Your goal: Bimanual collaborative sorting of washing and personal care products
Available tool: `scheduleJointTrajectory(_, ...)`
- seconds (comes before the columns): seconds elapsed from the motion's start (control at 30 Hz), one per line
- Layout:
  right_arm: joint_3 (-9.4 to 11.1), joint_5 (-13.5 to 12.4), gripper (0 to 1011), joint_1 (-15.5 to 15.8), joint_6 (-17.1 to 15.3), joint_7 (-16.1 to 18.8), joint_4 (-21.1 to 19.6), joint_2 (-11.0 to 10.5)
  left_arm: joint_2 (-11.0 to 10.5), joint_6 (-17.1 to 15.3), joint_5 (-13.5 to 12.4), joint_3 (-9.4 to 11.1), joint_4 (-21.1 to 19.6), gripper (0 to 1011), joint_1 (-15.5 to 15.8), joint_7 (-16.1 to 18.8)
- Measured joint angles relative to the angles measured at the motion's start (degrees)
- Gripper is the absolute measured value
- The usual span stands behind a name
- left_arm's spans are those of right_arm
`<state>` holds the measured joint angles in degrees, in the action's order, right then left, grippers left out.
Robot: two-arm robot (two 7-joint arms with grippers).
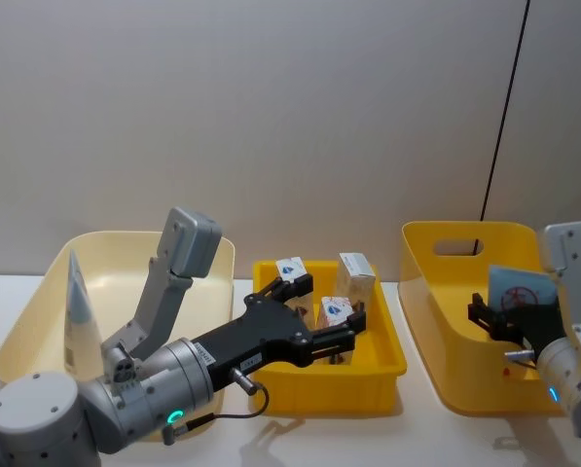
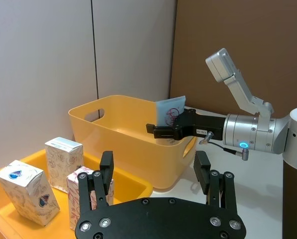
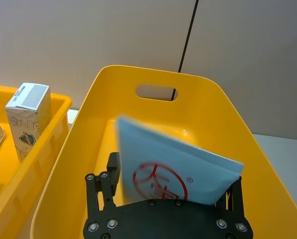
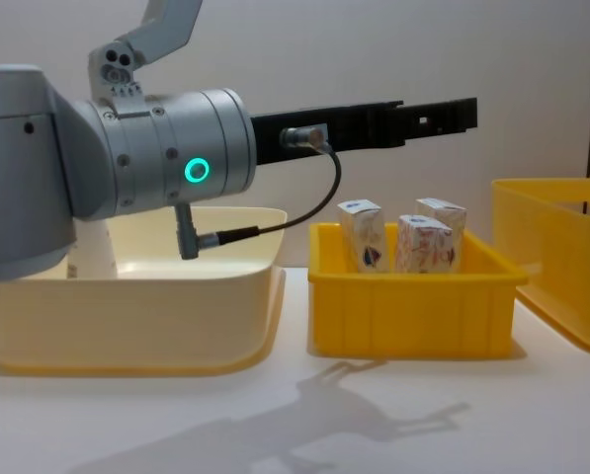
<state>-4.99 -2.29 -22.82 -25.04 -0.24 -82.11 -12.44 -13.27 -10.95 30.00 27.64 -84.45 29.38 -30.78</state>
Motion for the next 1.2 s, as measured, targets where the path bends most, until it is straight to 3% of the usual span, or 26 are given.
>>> scheduleJointTrajectory(0.6, 0.1, 0.3, 1001, 0.1, 0.6, 0.1, -0.1, 0.1, 0.0, 0.0, 0.0, 0.0, 0.0, 1003, 0.0, 0.0)
scheduleJointTrajectory(1.2, 1.3, 0.5, 1001, -0.6, 9.1, 0.2, -1.6, 0.7, 0.0, 0.0, 0.0, 0.0, 0.0, 1003, 0.0, 0.0)
